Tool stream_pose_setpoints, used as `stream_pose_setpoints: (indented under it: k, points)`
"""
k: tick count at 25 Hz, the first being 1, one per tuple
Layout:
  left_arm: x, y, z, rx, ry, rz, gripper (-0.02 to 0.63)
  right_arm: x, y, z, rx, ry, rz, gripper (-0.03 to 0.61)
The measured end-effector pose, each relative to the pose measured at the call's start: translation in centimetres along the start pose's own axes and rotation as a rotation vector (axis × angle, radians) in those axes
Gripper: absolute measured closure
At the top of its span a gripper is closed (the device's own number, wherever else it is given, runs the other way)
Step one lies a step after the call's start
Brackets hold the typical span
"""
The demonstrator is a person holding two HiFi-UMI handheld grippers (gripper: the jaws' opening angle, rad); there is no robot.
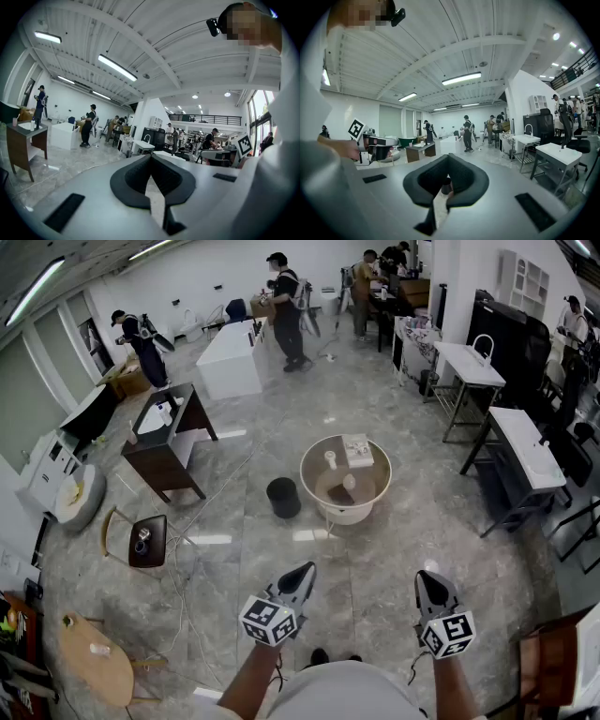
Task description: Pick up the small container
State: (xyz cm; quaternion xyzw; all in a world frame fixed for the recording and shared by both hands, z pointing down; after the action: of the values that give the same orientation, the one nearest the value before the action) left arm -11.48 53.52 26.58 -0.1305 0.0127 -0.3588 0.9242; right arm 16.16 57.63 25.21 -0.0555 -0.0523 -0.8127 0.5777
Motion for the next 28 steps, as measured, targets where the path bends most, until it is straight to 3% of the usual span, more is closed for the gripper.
stream_pose_setpoints:
  k: [17,20,28]
  points:
    - [-0.3,0.4,0.1,0.003,0.008,-0.014,0.598,-0.3,0.0,-0.1,0.031,0.029,-0.014,0.567]
    - [-0.5,0.3,0.0,0.003,0.008,-0.011,0.551,-0.5,0.2,0.0,0.029,0.024,0.007,0.566]
    - [-1.6,-0.2,0.5,-0.017,0.007,-0.039,0.479,-1.3,-0.1,0.2,0.036,0.031,0.027,0.430]
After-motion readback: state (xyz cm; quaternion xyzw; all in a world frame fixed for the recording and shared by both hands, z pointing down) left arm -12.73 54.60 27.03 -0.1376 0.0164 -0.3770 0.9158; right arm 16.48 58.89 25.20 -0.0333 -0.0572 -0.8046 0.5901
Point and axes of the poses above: the fingertips, and each gripper's own axes: x forward along the fingers, y to its right, z out of its underside, the point moved 4 cm from there along -x, backward along the fingers, and after that the axes turned 6 degrees about z, right-handed, at the moved point
